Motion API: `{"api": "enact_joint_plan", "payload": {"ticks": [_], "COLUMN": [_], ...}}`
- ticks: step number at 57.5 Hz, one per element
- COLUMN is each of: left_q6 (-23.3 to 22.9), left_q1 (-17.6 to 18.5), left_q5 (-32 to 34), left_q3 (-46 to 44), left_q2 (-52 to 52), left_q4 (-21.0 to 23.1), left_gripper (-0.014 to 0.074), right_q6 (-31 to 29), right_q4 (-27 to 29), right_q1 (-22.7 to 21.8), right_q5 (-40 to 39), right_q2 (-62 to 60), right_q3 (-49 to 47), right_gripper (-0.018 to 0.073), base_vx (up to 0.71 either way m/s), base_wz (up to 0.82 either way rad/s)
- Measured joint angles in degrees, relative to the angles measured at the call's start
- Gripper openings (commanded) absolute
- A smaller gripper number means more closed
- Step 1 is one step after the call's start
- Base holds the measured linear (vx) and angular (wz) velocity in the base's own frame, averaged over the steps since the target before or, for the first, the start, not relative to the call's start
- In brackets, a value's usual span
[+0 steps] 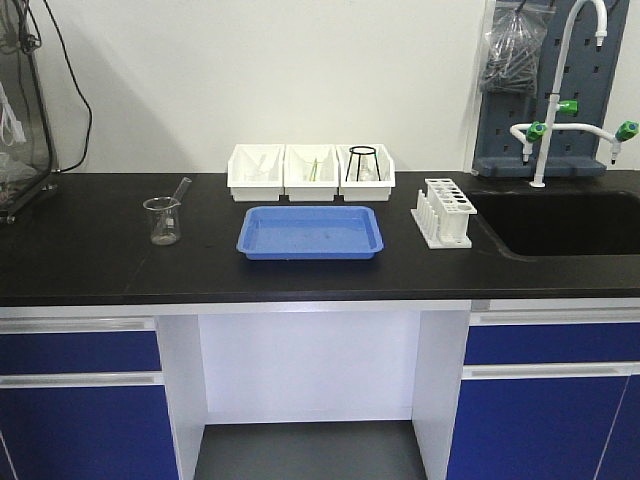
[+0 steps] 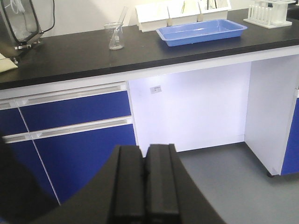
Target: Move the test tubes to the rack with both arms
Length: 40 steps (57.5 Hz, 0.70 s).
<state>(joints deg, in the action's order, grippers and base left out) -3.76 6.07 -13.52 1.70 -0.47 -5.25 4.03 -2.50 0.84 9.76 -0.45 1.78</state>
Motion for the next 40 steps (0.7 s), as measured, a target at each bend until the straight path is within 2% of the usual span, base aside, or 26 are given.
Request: {"api": "enact_joint_plan", "payload": {"ticks": [40], "left_q6": [0.00], "left_q1": [0.00], "left_q5": [0.00], "left_q3": [0.00], "left_q2": [0.00], "left_q4": [0.00], "left_gripper": [-0.0020], "right_q6": [0.00], "right_q4": [0.00], "right_q1": [0.00], "right_q5": [0.00], "right_q2": [0.00], "right_q3": [0.00], "right_gripper": [-0.0008], "base_vx": [0.01], "base_wz": [0.01]}}
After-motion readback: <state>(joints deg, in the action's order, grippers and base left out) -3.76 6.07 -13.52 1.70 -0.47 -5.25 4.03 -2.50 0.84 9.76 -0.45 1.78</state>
